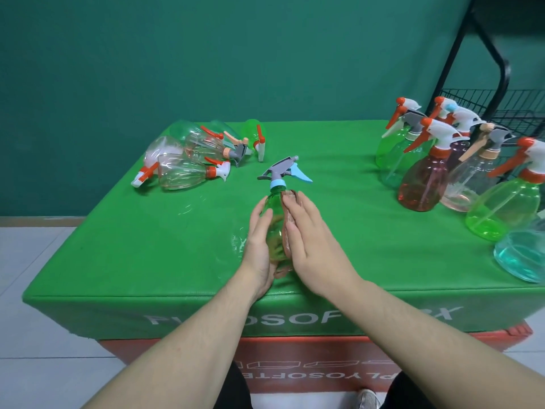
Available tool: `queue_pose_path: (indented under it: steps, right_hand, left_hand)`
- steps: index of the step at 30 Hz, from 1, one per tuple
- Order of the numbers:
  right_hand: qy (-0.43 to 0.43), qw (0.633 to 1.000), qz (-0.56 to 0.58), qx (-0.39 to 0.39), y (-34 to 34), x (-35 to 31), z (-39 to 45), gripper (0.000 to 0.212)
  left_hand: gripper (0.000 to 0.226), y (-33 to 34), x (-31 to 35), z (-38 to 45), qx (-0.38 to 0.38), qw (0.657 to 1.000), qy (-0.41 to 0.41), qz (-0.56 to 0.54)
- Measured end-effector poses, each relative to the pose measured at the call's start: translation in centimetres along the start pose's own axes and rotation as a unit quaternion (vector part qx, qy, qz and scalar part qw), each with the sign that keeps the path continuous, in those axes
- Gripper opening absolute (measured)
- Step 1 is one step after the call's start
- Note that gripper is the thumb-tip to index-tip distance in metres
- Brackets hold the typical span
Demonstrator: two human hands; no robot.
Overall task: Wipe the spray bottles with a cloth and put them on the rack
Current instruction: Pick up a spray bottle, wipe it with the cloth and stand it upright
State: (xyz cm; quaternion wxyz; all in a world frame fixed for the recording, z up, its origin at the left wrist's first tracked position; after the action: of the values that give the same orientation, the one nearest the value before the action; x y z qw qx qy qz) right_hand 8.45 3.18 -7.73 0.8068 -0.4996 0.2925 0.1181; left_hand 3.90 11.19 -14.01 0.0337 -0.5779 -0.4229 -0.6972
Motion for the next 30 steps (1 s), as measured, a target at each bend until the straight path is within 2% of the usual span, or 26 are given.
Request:
queue_pose_path:
  steps: [4,7,9,19,24,30]
  right_hand:
    - [-0.006,1.000,-0.011,-0.012,0.7,-0.2,-1.9,0.056]
    - [-0.018,0.999,-0.021,-0.019,1.4,-0.2,-2.8,0.056]
    - [-0.012,0.999,-0.022,-0.024,1.5,0.1,-3.1,0.055]
    - [0.013,0.999,0.039,-0.009,0.4,-0.4,-2.0,0.054]
    - [0.027,0.999,0.036,0.006,-0.7,-0.3,0.6,0.054]
    - [0.087,0.991,0.098,-0.020,-1.2,0.6,3.6,0.049]
  left_hand:
    - [0.042,-0.3,0.6,-0.1,0.033,0.999,0.020,-0.001]
    - [0.072,-0.6,1.0,-0.3,0.051,0.998,0.028,-0.015]
    - [0.082,-0.7,1.1,-0.4,0.051,0.998,0.035,-0.019]
    - [0.071,-0.2,0.2,0.1,-0.008,0.999,0.013,-0.031]
    - [0.081,0.1,-0.5,0.2,-0.033,0.999,-0.031,0.001]
    - [0.094,-0.2,-0.7,0.6,-0.035,0.999,-0.028,-0.002]
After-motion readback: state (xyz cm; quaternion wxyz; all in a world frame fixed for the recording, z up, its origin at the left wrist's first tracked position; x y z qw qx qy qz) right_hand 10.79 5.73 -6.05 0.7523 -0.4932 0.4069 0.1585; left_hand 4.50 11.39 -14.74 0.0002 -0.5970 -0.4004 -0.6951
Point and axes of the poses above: each hand's wrist, its own z-axis towards the middle knuckle, its own y-axis out of the palm, x = y × z, the point moved 10 cm from there along z, towards the middle knuckle, and after that the axes turned 7 degrees about -x, right-handed, at the moved point
